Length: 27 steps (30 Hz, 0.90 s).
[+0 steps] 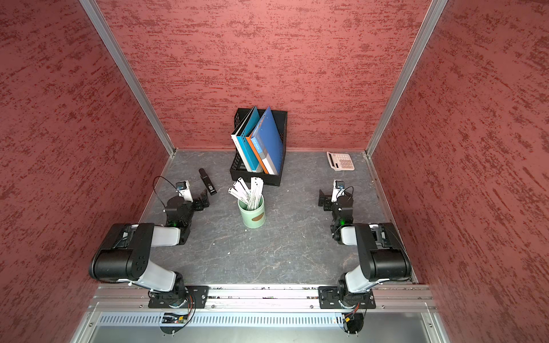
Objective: Take the straws out of the storage container
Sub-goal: Pick up the straw from the container.
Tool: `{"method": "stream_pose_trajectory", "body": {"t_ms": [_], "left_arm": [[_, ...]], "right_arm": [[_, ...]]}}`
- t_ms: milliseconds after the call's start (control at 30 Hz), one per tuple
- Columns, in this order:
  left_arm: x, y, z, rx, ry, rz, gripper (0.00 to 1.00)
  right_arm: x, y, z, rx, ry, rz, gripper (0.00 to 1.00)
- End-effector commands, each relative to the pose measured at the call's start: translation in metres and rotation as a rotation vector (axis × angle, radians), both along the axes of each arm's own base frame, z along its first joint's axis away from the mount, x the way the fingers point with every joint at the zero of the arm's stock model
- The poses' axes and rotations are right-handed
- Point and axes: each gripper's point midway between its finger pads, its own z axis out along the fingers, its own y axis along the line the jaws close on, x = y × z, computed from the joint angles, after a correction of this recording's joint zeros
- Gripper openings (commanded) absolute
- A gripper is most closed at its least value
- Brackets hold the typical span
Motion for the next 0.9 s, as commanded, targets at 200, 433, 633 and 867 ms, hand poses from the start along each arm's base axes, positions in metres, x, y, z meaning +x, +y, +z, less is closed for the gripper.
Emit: {"method": "stream_pose_trajectory", "body": {"t_ms": [200,433,633,867], "left_arm": [[0.004,0.008,0.018,0.015,-0.017,0.052,1.0],[-0.005,0.026,0.066,-0.071,0.122,0.208,1.0],[-0.036,0.032,0.095,-0.282,0.09,0.269,1.0],[-0.066,0.011,0.1,-0.271,-0.041,0.174,1.0]], "right_arm": [[0.005,0.0,0.018,-0.001,-0.01,0.006,0.99],[0.006,-0.046,0.047,0.139,0.212,-0.346,0.99],[-0.02,-0.036,0.045,0.272,0.457,-0.397,0.99],[-0.053,0.028,0.084,0.124,0.543,-0.25,0.99]]}}
